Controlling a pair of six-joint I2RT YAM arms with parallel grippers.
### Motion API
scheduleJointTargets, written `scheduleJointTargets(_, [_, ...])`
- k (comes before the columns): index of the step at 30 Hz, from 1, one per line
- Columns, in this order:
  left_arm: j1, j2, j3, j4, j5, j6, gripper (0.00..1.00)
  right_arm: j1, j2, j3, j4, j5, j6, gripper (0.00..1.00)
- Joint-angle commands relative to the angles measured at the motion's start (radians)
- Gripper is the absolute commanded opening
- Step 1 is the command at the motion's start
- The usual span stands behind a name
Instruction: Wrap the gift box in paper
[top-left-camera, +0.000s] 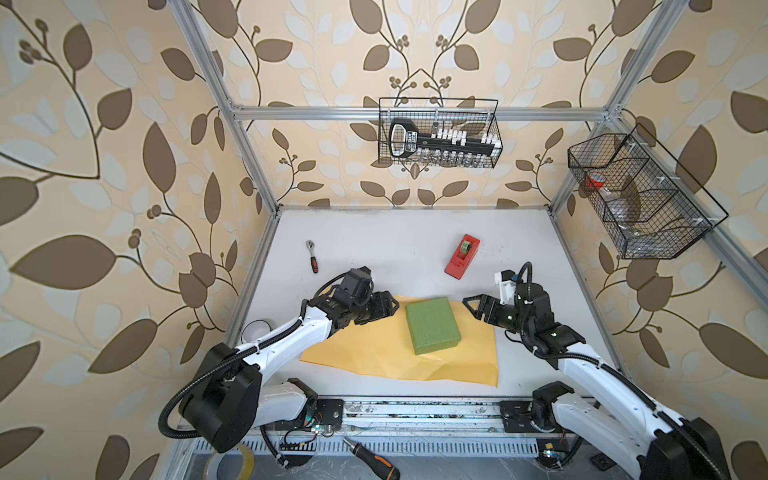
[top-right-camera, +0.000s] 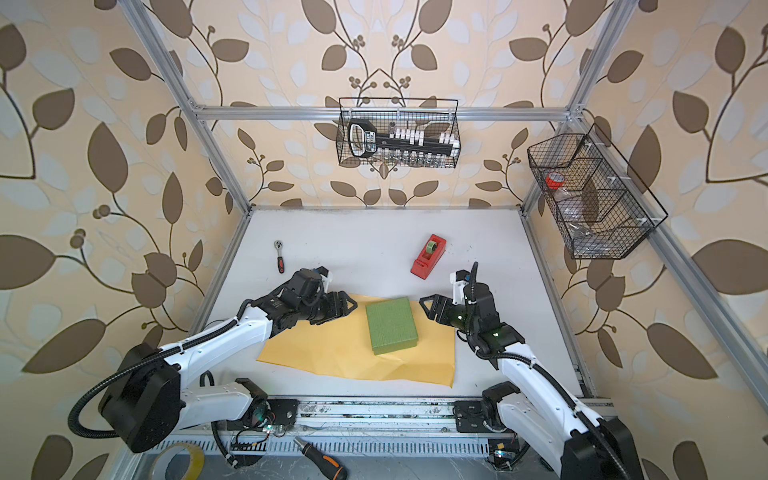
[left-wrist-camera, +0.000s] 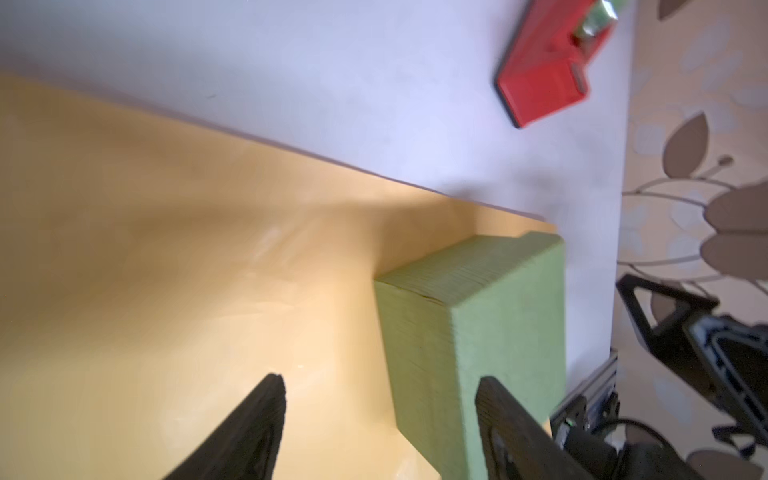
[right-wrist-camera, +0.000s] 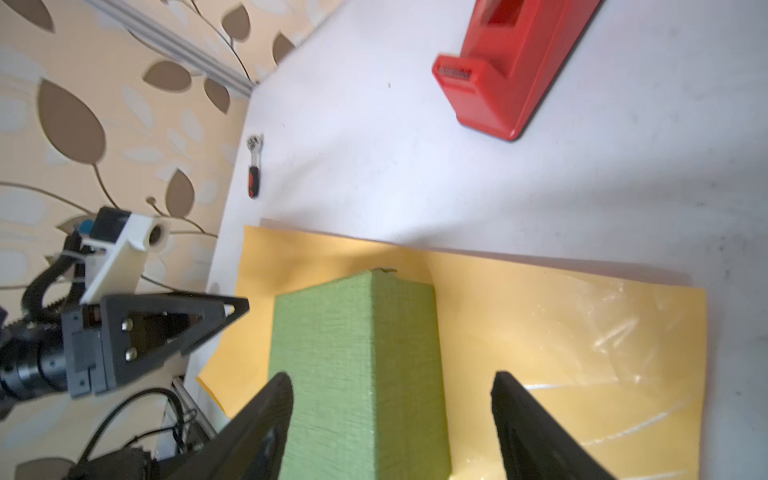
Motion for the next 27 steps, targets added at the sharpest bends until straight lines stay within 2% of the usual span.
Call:
scheduleJointTargets(1, [0.012, 0.059, 0.008, 0.033, 0.03, -0.009, 0.63, -0.011, 0.104, -0.032, 0.072, -0.079, -0.003, 0.66])
scheduleJointTargets(3, [0.016, 0.083, 0.0, 0.052, 0.015, -0.008, 0.6, -0.016, 0.156, -0.055, 0.132, -0.06, 0.018, 0.62])
scheduleJointTargets(7, [0.016, 0.14, -0.023, 0.099, 0.023, -0.013, 0.59, -0.028, 0.281, -0.061, 0.193, -0.027, 0.008, 0.6])
scheduleJointTargets(13, [-0.013, 0.247, -0.029, 0.22, 0.042, -0.067, 0.59, -0.118, 0.414, -0.049, 0.238, 0.008, -0.005, 0.57])
scheduleJointTargets(16, [-0.027, 0.308, 0.004, 0.254, 0.035, -0.091, 0.6, -0.143, 0.478, -0.008, 0.252, 0.039, -0.002, 0.55])
scheduleJointTargets(20, [-0.036, 0.371, 0.067, 0.276, 0.022, -0.117, 0.62, -0.185, 0.604, 0.103, 0.268, 0.023, -0.021, 0.53])
scheduleJointTargets(23, [-0.037, 0.361, 0.112, 0.239, -0.01, -0.114, 0.67, -0.197, 0.632, 0.203, 0.217, 0.023, -0.057, 0.53])
scheduleJointTargets(27, [-0.045, 0.215, 0.095, 0.144, -0.109, -0.076, 0.73, -0.199, 0.522, 0.219, 0.111, 0.067, -0.136, 0.56])
